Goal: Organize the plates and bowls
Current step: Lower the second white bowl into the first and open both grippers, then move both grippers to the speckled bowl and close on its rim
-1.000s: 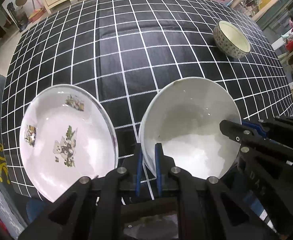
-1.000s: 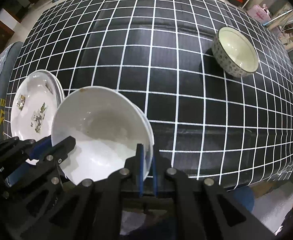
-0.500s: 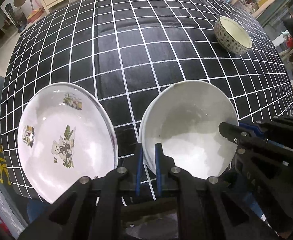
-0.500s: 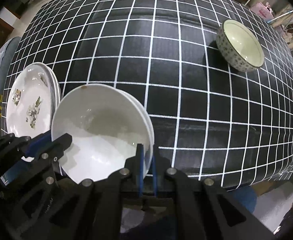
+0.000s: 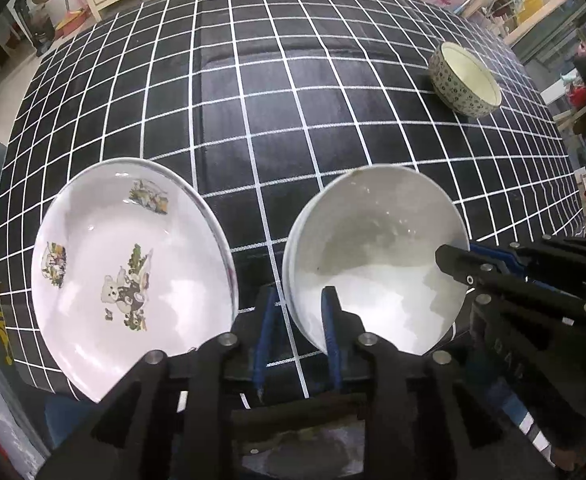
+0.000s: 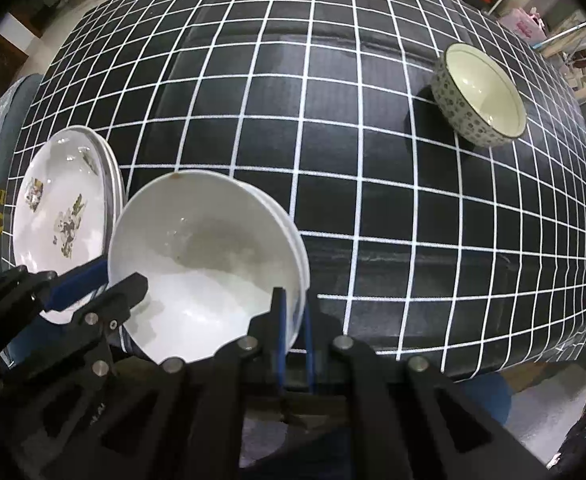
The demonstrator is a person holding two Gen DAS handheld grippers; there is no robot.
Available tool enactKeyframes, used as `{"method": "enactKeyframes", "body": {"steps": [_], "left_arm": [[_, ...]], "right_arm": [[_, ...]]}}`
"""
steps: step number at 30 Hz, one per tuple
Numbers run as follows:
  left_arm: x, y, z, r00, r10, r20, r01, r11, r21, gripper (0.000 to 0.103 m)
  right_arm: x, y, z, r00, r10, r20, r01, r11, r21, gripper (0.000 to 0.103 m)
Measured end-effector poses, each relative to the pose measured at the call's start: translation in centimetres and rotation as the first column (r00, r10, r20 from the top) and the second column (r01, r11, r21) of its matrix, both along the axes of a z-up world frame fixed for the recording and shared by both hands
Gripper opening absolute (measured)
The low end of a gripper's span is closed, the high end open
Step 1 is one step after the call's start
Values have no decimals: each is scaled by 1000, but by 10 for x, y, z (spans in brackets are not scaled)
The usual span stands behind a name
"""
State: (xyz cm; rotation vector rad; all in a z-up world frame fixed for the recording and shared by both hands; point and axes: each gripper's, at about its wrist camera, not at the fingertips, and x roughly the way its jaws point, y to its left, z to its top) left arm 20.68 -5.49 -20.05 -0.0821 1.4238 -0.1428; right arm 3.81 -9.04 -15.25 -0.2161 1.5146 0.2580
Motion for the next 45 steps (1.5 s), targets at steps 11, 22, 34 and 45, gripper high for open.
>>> {"method": "enactKeyframes", "body": {"steps": [11, 22, 34, 45], "left_arm": [[17, -22, 40, 997, -32, 66, 36, 998, -55, 39], [67, -78, 70, 992, -83, 99, 93, 992, -91, 40], [141, -147, 75, 981, -157, 114, 165, 984, -62, 40], [200, -184, 30, 985, -164, 54, 167, 985, -45, 40]], "right_arm": [[14, -27, 45, 997, -16, 78, 11, 998, 63, 46], [55, -91, 73, 984, -133, 118, 124, 989, 84, 49], [109, -157, 71, 961, -243, 131, 232, 968, 95, 49], [165, -181, 29, 961, -261, 95, 251, 962, 102, 49]]}}
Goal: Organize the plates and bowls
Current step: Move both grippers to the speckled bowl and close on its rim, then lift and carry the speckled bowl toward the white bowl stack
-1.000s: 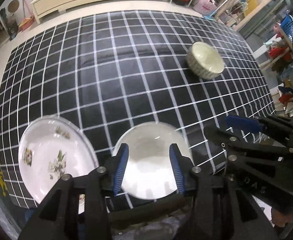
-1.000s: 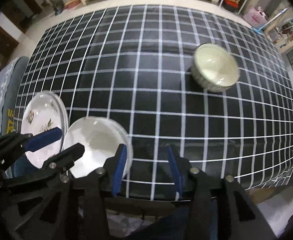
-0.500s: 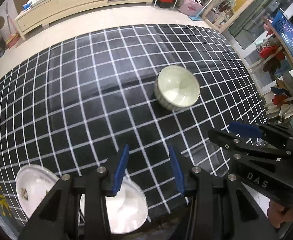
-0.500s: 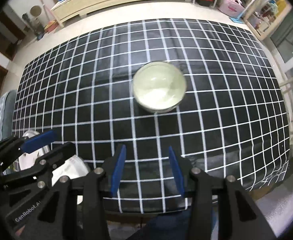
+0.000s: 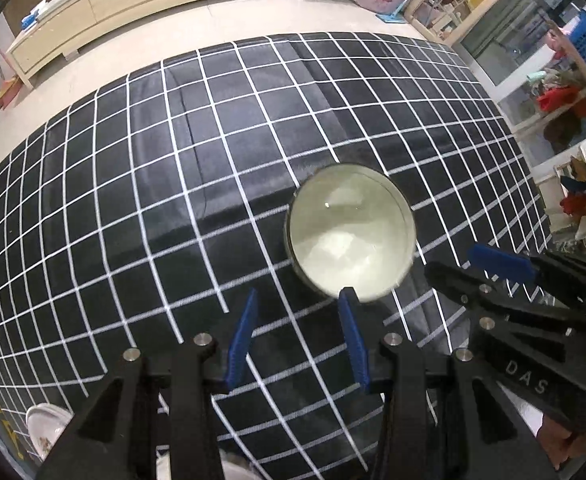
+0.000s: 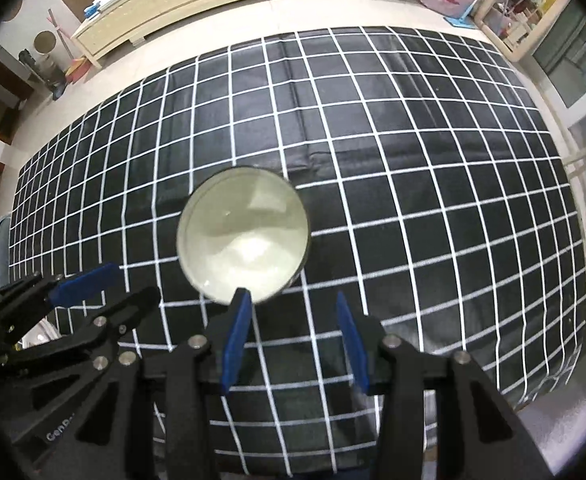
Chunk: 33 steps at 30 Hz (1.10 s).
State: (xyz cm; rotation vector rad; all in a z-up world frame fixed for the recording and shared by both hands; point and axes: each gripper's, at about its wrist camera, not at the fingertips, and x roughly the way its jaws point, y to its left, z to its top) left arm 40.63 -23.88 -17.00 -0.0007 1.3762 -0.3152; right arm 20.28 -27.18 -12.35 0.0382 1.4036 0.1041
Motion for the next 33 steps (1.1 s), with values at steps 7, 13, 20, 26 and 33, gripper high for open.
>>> {"method": "enactKeyframes", "body": {"steps": [7, 13, 20, 26, 33], "left_arm": [[30, -9, -26, 1000, 1, -22, 0, 999, 34, 28], [33, -17, -41, 999, -29, -32, 31, 997, 67, 16], [23, -22, -45, 998, -45, -36, 47, 997, 69, 11], [5, 7, -47, 998, -46, -51, 50, 996, 73, 12], [-22, 53, -50, 998, -19, -64, 25, 995, 98, 12]], "right_arm": [[22, -6, -20, 1000, 2, -2, -2, 1000, 9, 48], [24, -6, -39, 999, 7, -41, -6, 1000, 22, 20], [15, 6, -43, 999, 42, -31, -42, 999, -20, 15], [-3, 30, -41, 995, 82, -50, -82, 997, -2, 15], [-32, 84, -36, 987, 144, -65, -145, 989, -9, 16]]}}
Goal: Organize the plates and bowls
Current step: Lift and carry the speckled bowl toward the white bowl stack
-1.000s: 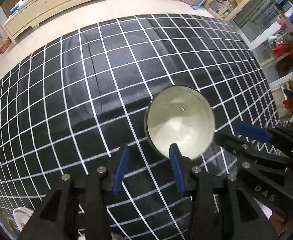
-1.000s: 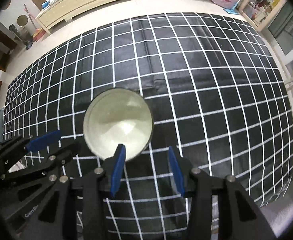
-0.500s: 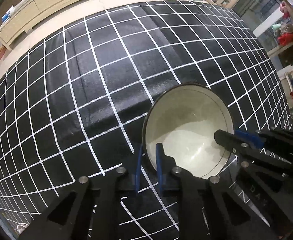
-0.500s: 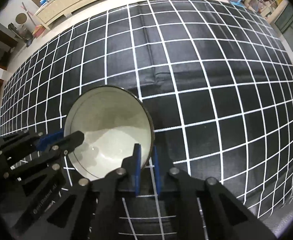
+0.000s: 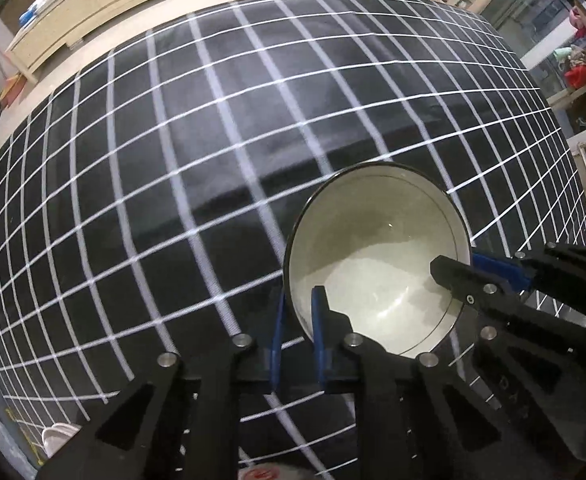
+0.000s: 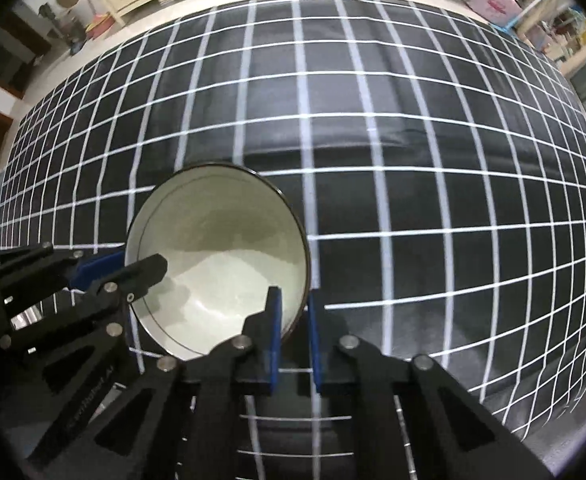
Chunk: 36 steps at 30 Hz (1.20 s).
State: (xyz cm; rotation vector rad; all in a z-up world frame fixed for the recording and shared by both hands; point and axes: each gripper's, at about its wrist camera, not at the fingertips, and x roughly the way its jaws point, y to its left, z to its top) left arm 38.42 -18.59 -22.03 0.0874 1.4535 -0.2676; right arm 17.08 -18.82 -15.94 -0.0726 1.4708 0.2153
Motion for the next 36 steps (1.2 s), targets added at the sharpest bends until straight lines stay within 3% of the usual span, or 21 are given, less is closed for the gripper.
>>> {"method": "enactKeyframes", "body": {"steps": [9, 24, 31, 36], "left_arm": [[-31, 65, -12, 997, 70, -26, -70, 997, 14, 11], [-89, 153, -45, 990, 141, -29, -140, 990, 11, 11], [-104, 184, -54, 988, 155, -25, -155, 988, 8, 11], [-101, 197, -52, 983, 179, -34, -179, 984, 5, 11]], "right_arm": [[-44, 73, 8, 996, 85, -41, -85, 996, 4, 16], [-171, 232, 42, 989, 134, -64, -136, 990, -23, 16], [-187, 273, 44, 991, 114, -66, -117, 992, -44, 16], [-175, 297, 41, 992, 88, -86, -91, 995, -34, 15]]}}
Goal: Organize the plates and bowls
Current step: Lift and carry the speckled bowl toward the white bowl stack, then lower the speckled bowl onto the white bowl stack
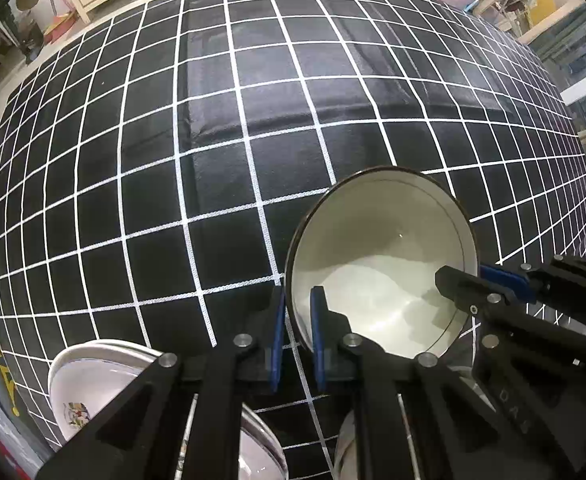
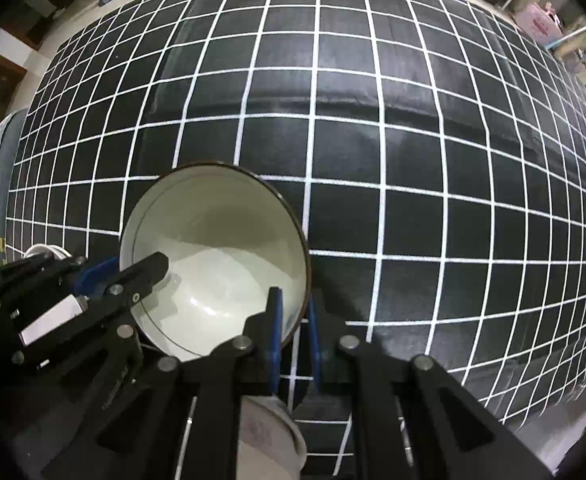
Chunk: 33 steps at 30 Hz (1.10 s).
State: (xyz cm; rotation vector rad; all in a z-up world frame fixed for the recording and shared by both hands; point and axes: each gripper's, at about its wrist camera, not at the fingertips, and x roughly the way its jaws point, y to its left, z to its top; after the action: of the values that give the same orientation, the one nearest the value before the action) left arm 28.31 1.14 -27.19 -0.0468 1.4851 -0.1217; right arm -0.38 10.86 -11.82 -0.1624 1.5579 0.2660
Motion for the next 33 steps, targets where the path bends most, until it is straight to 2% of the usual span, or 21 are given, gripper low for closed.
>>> {"method": "enactKeyframes", "body": {"steps": [4, 10, 20, 27, 33], "left_arm": [[2, 20, 9, 1000, 20, -4, -20, 1000, 5, 11], [-3, 41, 35, 999, 35, 20, -35, 999, -4, 11], [-7, 50, 75, 996, 27, 85, -27, 1000, -3, 11], [-24, 51, 101, 992, 12, 124, -12, 1000, 0, 11], [-36, 29, 116, 989, 7, 150, -8, 1000, 6, 11]], "right_arm": [[8, 22, 1, 1000, -22, 4, 22, 999, 33, 15], [23, 74, 26, 999, -15, 35, 14, 999, 29, 15], [8, 169, 112, 994, -21, 112, 18, 999, 29, 15], [-33, 243, 176, 988, -30, 153, 24, 999, 36, 15], [-74, 288, 208, 986, -36, 164, 30, 999, 36, 15]]}}
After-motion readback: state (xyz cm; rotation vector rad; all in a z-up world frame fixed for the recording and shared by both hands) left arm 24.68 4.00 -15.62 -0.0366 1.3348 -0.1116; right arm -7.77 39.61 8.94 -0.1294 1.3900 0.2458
